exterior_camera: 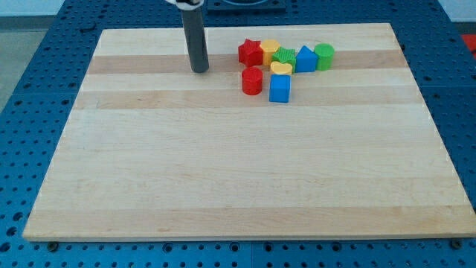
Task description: Move your arms towards the red star
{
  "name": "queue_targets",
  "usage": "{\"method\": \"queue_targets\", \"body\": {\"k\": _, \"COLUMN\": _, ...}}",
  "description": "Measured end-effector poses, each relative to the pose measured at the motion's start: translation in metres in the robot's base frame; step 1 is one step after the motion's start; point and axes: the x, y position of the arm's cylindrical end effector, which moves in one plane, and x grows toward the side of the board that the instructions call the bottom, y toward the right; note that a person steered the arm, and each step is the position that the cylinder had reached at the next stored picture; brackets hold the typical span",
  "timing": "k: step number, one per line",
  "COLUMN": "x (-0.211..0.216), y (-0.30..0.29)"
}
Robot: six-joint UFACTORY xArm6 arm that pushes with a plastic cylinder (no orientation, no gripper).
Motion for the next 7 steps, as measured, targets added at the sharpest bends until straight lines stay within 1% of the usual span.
{"method": "queue_targets", "body": {"k": 2, "x": -0.068, "y": 0.003}}
{"method": "queue_targets", "body": {"k": 3, "x": -0.088, "y": 0.03}}
{"method": "queue_targets", "body": {"k": 4, "x": -0.1, "y": 0.064}}
{"method": "queue_targets", "body": {"k": 5, "x": -0.102, "y": 0.094}}
{"method": "queue_targets", "body": {"k": 6, "x": -0.101, "y": 0.112}}
{"method": "queue_targets", "body": {"k": 7, "x": -0.09, "y": 0.112}}
